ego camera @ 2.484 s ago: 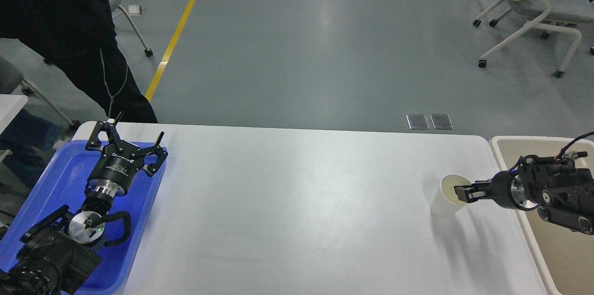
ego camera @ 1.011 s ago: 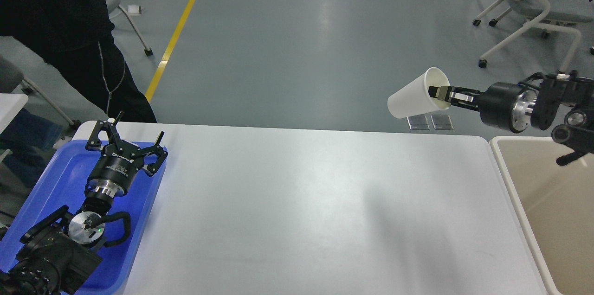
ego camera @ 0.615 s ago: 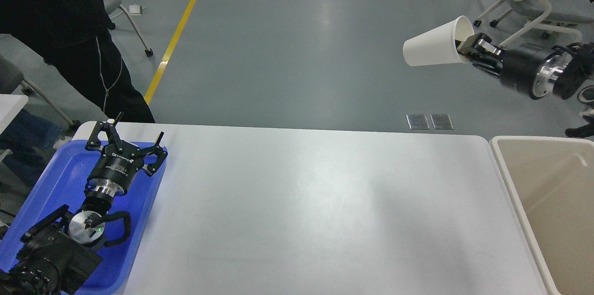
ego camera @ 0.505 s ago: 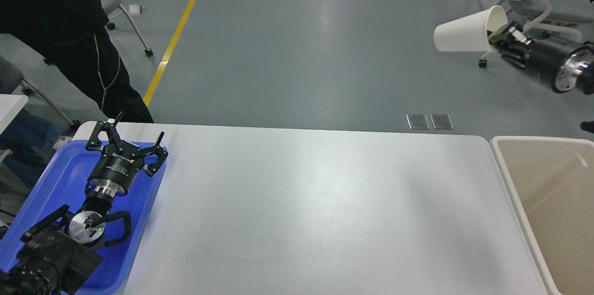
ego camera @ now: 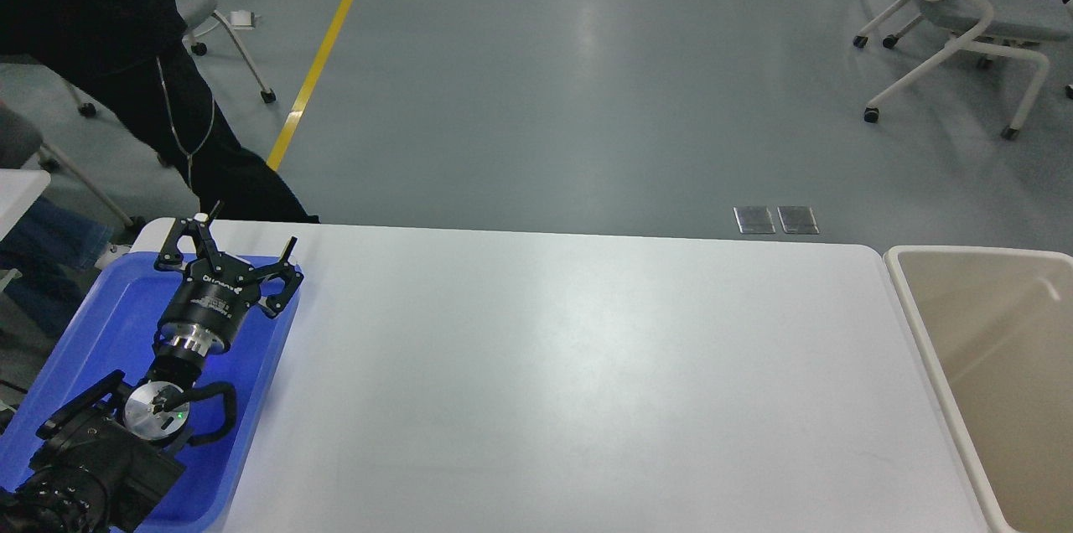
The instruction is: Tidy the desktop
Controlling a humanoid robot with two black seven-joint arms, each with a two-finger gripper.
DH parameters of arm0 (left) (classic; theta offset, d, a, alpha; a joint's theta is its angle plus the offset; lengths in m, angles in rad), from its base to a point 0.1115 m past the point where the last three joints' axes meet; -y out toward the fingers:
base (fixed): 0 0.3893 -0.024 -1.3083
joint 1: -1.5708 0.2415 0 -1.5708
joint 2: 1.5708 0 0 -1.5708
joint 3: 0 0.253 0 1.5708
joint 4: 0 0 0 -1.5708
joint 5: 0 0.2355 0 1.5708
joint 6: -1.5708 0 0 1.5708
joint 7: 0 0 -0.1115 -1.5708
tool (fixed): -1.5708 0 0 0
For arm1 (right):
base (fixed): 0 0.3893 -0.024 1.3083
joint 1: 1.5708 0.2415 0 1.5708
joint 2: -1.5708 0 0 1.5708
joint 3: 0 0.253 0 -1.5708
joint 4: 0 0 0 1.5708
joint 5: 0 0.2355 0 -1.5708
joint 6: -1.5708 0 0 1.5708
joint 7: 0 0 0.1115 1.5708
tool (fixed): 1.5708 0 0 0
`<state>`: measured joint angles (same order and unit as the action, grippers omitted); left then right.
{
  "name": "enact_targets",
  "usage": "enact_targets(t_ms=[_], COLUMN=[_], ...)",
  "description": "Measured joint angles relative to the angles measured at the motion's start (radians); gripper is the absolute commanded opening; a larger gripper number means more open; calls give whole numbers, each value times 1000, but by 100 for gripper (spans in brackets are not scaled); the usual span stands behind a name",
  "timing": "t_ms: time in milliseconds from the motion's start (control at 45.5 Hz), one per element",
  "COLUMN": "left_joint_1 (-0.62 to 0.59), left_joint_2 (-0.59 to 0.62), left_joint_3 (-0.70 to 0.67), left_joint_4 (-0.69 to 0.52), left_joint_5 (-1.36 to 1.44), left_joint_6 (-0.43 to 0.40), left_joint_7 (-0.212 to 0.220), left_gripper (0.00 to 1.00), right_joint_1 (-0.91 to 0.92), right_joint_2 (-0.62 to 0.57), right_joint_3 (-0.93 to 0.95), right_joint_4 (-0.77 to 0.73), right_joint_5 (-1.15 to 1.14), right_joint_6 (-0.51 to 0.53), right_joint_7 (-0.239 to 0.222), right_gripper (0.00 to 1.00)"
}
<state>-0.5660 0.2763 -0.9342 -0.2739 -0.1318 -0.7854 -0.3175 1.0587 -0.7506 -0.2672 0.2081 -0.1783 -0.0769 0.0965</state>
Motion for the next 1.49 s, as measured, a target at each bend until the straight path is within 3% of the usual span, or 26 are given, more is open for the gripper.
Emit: enact_targets(t_ms=[308, 615, 989, 1011, 1143, 1209, 1231, 1495], left_joint_1=[0, 0, 0, 0, 0, 0, 0, 0], left_joint_2=[0, 0, 0, 0, 0, 0, 0, 0], left_joint_3=[0, 0, 0, 0, 0, 0, 0, 0], left_joint_4=[0, 0, 0, 0, 0, 0, 0, 0], left_joint_5=[0, 0, 0, 0, 0, 0, 0, 0], left_joint_6=[0, 0, 0, 0, 0, 0, 0, 0], left_joint_7=[0, 0, 0, 0, 0, 0, 0, 0], left_gripper=[100, 100, 100, 100, 100, 100, 100, 100], right_joint_1=[-242, -375, -435, -436, -442, -443, -443, -420], right_joint_2=[143, 306, 365, 367, 373, 375, 376, 374], right_joint_3=[-2, 18, 62, 63, 70, 72, 73, 83], right_joint_4=[-183, -232, -245, -245, -245, -245, -245, -230], right_joint_5=[10, 24, 26, 25, 25, 25, 25, 25], right_joint_6=[-50, -86, -101, -102, -106, -113, -118, -155], right_joint_7=[-32, -41, -42, -42, -42, -42, -42, -40], right_gripper=[0, 0, 0, 2, 50, 93, 100, 100])
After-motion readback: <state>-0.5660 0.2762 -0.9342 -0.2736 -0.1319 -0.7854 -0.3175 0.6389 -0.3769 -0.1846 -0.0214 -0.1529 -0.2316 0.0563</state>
